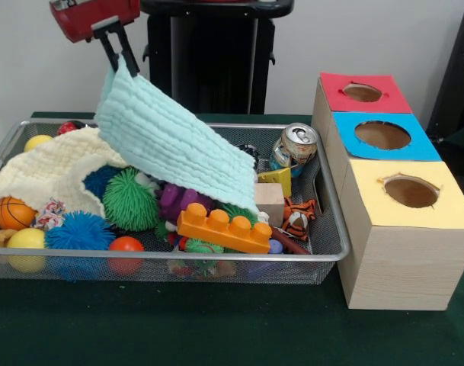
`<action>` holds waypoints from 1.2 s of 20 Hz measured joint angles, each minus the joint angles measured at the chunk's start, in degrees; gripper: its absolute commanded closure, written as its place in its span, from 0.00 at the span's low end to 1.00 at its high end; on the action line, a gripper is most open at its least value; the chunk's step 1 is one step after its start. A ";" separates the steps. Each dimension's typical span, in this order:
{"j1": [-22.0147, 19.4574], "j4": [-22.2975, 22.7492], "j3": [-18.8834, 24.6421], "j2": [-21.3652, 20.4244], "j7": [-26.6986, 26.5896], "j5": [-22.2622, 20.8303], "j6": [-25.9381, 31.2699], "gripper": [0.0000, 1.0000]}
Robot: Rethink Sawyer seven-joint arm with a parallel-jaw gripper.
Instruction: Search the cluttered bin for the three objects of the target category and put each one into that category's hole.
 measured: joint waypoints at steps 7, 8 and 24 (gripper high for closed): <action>-0.78 -0.05 -0.02 1.57 0.00 -2.65 0.01 1.00; -0.76 -0.13 -0.02 1.99 0.00 -3.36 0.01 1.00; -1.34 -2.68 -0.96 4.97 0.00 -4.44 5.77 1.00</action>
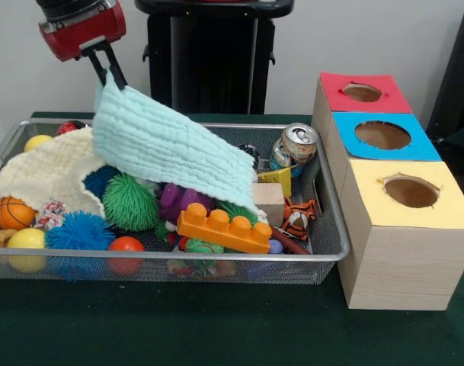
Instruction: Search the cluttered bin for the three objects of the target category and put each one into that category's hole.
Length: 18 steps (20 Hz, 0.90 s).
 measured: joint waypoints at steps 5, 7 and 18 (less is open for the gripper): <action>0.67 -0.94 -1.29 0.20 0.00 -1.82 2.90 1.00; 1.14 -1.21 -1.86 0.54 0.00 -2.91 3.05 1.00; 2.26 -1.36 -2.35 2.09 0.00 -5.11 3.05 0.00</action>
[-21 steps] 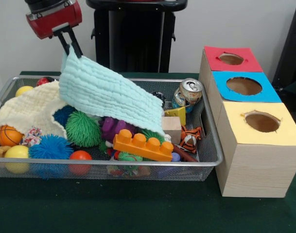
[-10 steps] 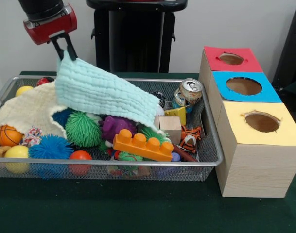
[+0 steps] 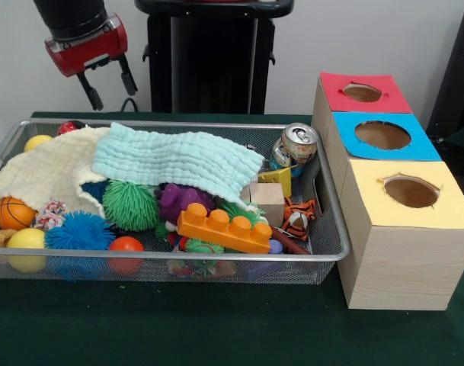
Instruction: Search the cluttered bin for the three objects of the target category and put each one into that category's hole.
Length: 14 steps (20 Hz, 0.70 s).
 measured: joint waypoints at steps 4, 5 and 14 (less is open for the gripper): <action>0.03 0.00 -0.01 0.00 0.00 -0.13 0.00 0.00; 0.03 -0.02 -0.01 -0.08 0.00 -0.20 0.00 0.00; -0.05 -2.45 0.01 -1.77 0.00 -3.58 -0.26 0.00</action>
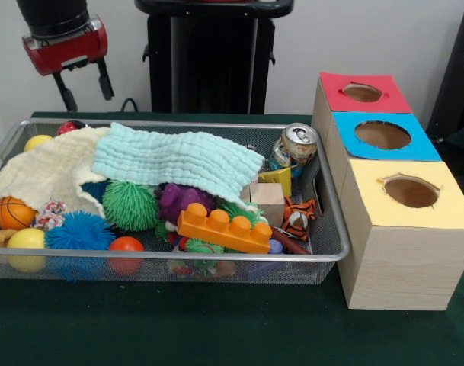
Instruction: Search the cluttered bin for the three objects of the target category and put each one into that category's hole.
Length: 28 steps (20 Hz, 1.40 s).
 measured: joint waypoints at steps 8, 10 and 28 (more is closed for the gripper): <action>-0.05 -6.90 -0.01 3.03 -0.01 -2.26 -1.65 0.00; -0.04 -8.18 -0.01 3.96 -0.01 -2.67 -1.79 0.00; 3.28 -16.73 -3.36 13.28 -11.84 -4.05 -1.82 0.00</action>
